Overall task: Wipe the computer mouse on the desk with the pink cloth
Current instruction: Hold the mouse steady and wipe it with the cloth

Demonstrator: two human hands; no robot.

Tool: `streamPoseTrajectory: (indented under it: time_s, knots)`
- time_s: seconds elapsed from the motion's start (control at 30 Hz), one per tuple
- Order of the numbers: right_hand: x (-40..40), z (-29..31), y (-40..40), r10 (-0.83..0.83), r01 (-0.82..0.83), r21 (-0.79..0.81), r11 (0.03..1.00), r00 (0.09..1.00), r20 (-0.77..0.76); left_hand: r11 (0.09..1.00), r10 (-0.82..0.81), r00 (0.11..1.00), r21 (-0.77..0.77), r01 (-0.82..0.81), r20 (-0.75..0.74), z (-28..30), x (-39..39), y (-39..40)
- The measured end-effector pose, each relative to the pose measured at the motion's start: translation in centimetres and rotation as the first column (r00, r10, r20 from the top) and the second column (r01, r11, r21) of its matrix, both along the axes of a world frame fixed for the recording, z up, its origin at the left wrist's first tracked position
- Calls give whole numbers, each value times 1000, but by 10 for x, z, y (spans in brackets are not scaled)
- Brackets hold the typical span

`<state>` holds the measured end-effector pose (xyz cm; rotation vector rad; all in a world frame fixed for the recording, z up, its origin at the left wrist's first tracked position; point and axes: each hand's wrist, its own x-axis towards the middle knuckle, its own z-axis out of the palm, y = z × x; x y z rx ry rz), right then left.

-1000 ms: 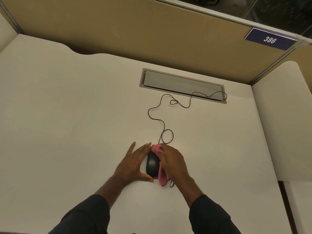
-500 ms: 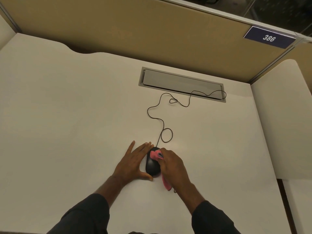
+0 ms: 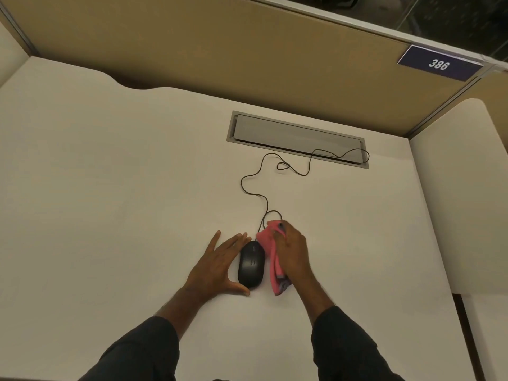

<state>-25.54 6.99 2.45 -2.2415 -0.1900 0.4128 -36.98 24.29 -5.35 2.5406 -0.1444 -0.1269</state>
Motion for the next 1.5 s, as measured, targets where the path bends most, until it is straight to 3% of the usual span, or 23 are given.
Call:
streamPoseTrajectory:
  time_s: [0.17, 0.43, 0.73, 0.83, 1.0, 1.07, 1.23, 1.33, 1.43, 1.5]
  knots:
    - [-20, -20, 7, 371, -328, -269, 905, 920, 125, 1000, -6, 999, -17, 7, 44, 2, -1, 0]
    - [-30, -29, -3, 369, -324, -214, 922, 901, 228, 1000, -11, 999, -28, 12, 33, 3, 0, 0]
    - [-29, -34, -13, 252, -239, -138, 961, 963, 91, 1000, -20, 999, -5, 20, 35, -1, 0, 0]
    - [-16, -25, -19, 153, -153, -52, 987, 988, -11, 1000, -16, 999, -16, 16, 30, -1, 0, 0]
    - [1, -12, -29, -122, 123, 54, 991, 992, -23, 1000, -4, 1000, 2, 4, 20, 1, 0, -1]
    - [4, -8, -24, -144, 144, 57, 988, 990, -7, 1000, -1, 1000, -2, 1, 14, 2, 0, -1]
    - [-5, -5, -6, 98, -99, 17, 995, 993, 61, 1000, 6, 1000, -15, -6, 6, 4, 0, -1]
    - [-21, -12, 3, 275, -263, -127, 956, 957, 90, 1000, 1, 1000, -28, 0, 22, 3, 0, -1]
    - [-35, -31, -1, 357, -345, -290, 893, 934, -12, 1000, -9, 1000, -27, 10, 16, 0, 0, -1]
    - [-44, -34, -7, 340, -362, -271, 892, 932, -124, 1000, -10, 1000, -26, 10, 11, -1, 1, -1]
